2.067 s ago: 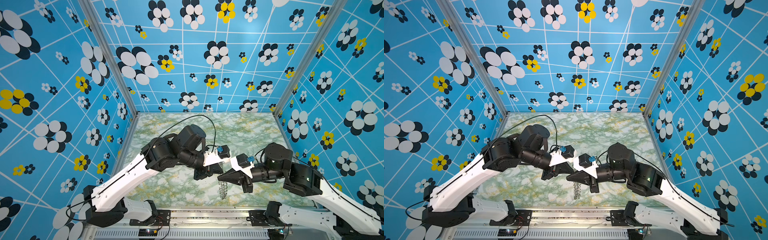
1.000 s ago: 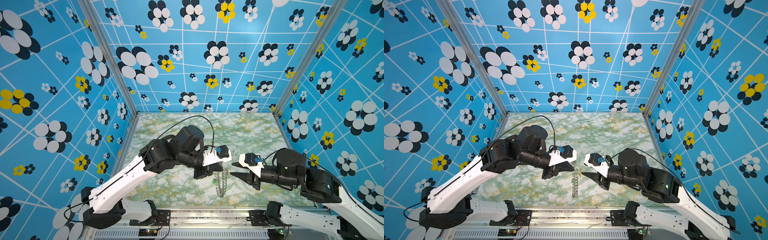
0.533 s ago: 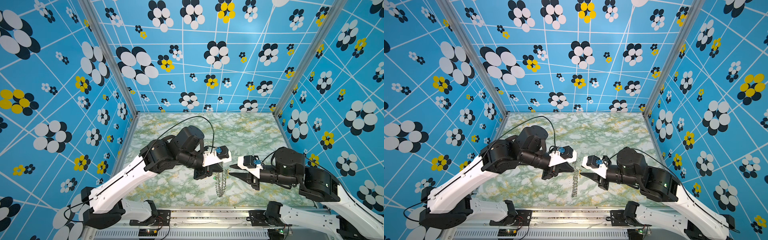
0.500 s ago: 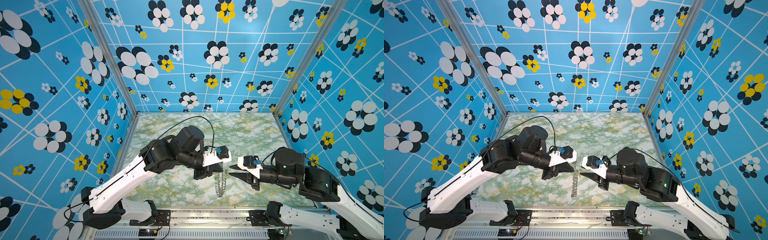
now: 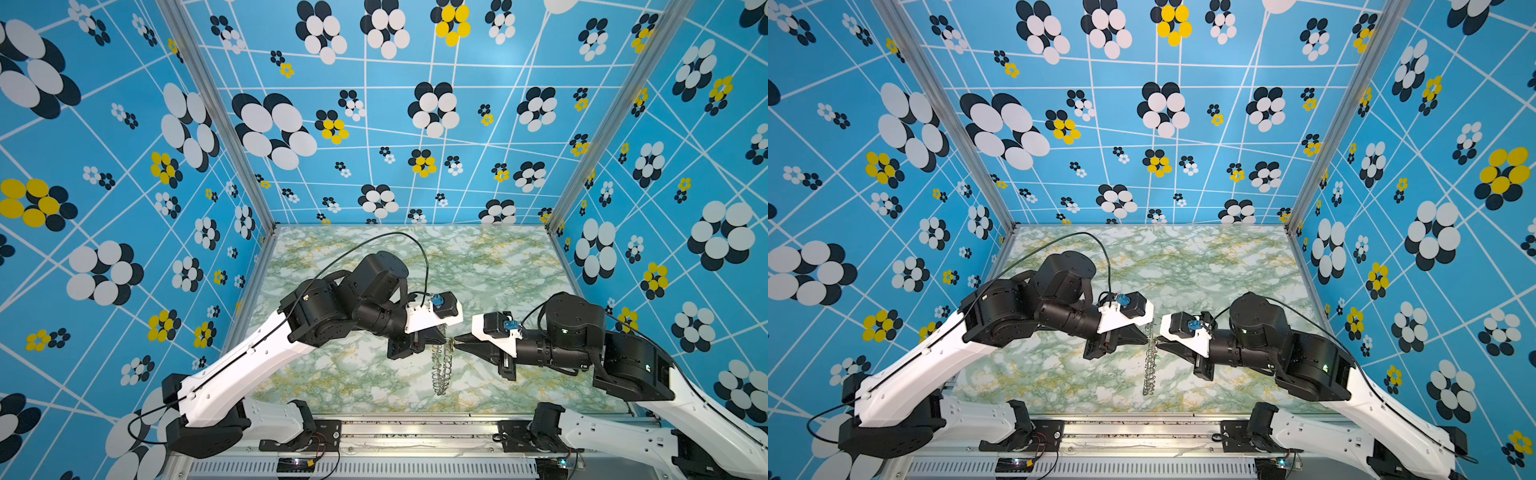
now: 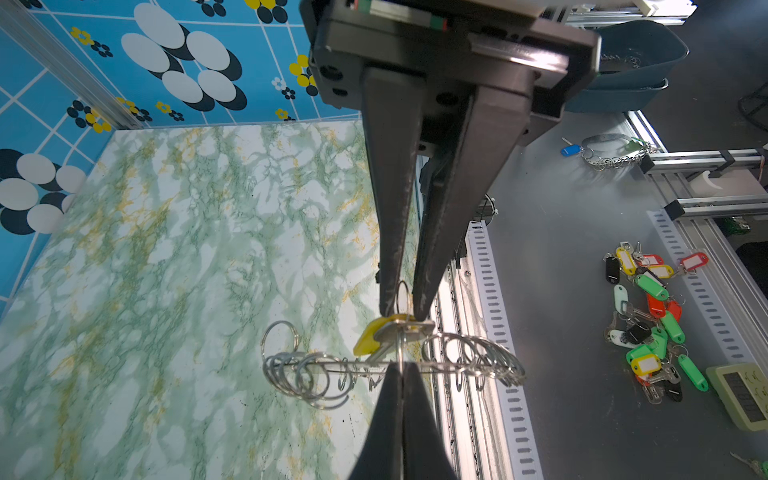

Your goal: Put the keys on the keyring

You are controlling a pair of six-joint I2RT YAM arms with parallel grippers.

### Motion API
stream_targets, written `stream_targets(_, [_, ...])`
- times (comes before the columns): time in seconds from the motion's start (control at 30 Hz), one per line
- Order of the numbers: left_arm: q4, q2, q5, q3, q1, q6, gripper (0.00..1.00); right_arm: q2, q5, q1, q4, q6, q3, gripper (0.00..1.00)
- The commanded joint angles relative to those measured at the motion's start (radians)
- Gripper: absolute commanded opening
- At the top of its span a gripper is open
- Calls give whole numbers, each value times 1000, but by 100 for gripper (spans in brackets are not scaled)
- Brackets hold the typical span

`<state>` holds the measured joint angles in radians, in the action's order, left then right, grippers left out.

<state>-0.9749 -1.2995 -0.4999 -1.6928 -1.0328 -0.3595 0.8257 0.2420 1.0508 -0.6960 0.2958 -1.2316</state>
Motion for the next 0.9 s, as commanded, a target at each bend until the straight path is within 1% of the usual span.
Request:
stream_targets(0.0, [35, 32, -5, 2, 1, -6, 0, -3, 20, -2, 19, -1, -17, 5])
stream_targets(0.03, [45, 39, -4, 8, 5, -1, 0, -2, 22, -2, 16, -1, -17, 1])
stream_targets(0.07, [55, 44, -4, 15, 6, 3, 0, -2, 23, -2, 14, -3, -17, 0])
stream_targets(0.2, [126, 81, -10, 55, 28, 36, 0, -7, 31, -2, 11, -13, -7, 0])
stream_targets(0.33, [217, 114, -53, 98, 60, 87, 0, -10, 42, -2, 20, -27, 13, 0])
stream_targets(0.73, [331, 138, -112, 128, 87, 150, 0, -18, 80, -2, 85, -71, 85, 0])
stream_targets(0.87, [380, 140, -136, 149, 88, 171, 0, -6, 104, -2, 130, -86, 102, 0])
